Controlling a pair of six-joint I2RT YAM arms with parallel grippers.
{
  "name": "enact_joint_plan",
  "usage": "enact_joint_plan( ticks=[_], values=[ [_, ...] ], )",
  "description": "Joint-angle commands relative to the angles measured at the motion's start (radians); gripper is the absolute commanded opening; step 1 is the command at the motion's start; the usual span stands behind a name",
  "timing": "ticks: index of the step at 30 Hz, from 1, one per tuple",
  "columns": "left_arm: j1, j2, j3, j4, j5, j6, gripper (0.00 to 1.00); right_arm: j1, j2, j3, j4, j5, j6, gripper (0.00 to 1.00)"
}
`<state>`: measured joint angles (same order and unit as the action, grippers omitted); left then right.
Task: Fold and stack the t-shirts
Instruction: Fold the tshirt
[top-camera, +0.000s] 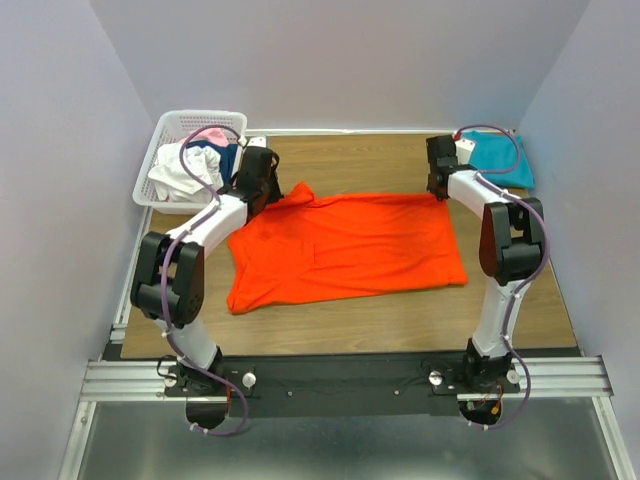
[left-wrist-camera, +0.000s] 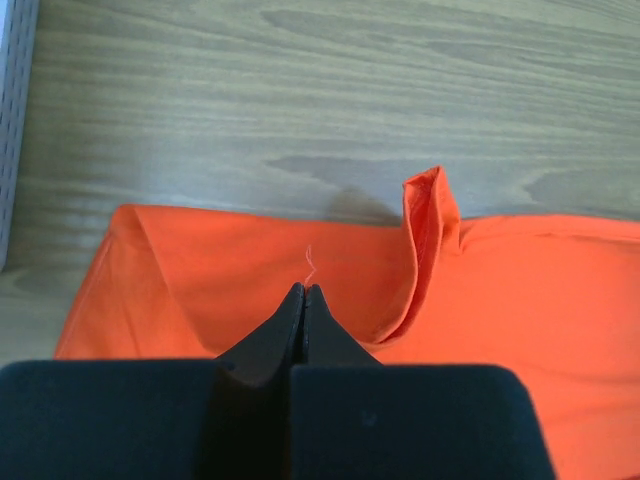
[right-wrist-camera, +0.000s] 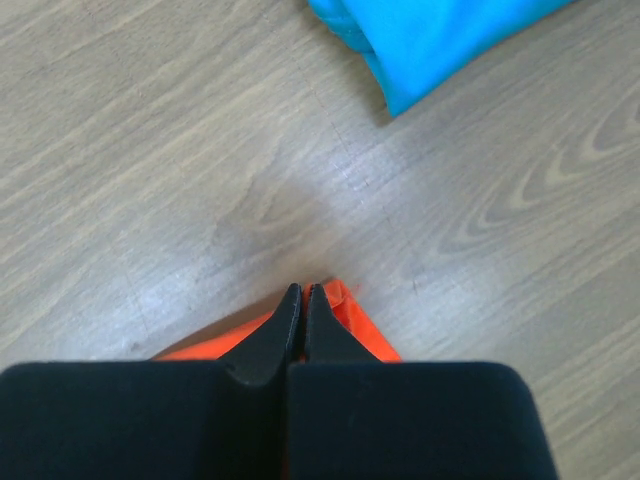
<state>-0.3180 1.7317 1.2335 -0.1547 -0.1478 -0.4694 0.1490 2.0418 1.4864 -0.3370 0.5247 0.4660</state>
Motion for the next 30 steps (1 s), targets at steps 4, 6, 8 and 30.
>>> enact_joint_plan(
  ticks=[4, 6, 8, 30],
  values=[
    [-0.035, -0.219, -0.186, 0.067, -0.035, -0.058, 0.00, 0.003, -0.083, -0.069, 0.009, -0.018, -0.006, 0.01],
    [-0.050, -0.282, -0.242, 0.069, -0.050, -0.077, 0.00, 0.001, -0.103, -0.087, 0.010, -0.028, -0.003, 0.01],
    [-0.065, -0.322, -0.278, 0.069, -0.056, -0.084, 0.00, 0.003, -0.115, -0.098, 0.009, -0.032, -0.004, 0.01],
    [-0.144, -0.745, -0.612, -0.080, -0.125, -0.281, 0.00, 0.003, -0.258, -0.222, 0.010, -0.084, -0.020, 0.01]
  ],
)
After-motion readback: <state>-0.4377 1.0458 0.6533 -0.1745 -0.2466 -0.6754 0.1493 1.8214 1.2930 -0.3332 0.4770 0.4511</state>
